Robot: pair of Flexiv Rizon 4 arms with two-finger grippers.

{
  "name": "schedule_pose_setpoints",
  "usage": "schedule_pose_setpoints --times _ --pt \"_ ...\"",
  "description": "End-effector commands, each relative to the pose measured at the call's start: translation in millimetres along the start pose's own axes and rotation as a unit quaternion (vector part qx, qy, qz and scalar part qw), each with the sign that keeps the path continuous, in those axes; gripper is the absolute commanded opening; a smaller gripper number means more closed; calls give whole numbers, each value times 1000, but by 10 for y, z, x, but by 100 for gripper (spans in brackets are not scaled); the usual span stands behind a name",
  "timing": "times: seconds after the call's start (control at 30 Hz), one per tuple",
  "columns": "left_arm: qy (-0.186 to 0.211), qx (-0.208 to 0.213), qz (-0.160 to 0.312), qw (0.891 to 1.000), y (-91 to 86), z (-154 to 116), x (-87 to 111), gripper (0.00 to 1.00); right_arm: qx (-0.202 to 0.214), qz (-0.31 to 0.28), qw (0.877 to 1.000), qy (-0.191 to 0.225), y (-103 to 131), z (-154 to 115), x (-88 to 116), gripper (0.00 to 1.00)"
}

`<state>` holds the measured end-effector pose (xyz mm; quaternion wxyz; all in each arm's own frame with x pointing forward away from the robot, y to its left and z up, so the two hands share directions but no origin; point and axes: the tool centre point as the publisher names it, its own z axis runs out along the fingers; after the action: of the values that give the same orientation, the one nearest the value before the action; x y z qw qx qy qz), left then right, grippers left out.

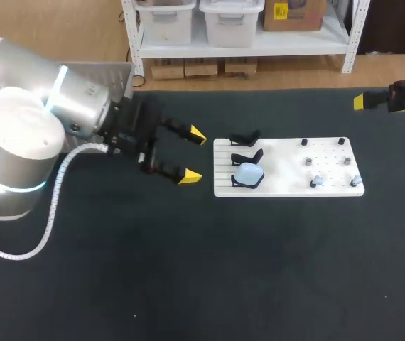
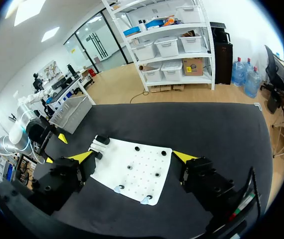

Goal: Pick up each earbud case from the left stands, insert the matching earbuds, close the lid, and place the case in the box.

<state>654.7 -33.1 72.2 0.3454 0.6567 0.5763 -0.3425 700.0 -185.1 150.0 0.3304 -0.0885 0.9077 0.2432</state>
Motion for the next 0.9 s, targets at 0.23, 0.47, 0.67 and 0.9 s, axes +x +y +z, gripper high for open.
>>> schedule_pose_setpoints --times 0.23,0.47,0.67,0.9 --pt "-6 -1 -6 1000 56 174 26 100 0 0 1000 0 0 0 0 100" --pt "-6 -1 -6 1000 56 174 26 100 0 0 1000 0 0 0 0 100" --pt "-1 0 -19 1000 -48 325 18 100 0 0 1000 0 0 0 0 100" --pt "-17 9 -9 1000 -101 536 -14 100 0 0 1000 0 0 0 0 100"
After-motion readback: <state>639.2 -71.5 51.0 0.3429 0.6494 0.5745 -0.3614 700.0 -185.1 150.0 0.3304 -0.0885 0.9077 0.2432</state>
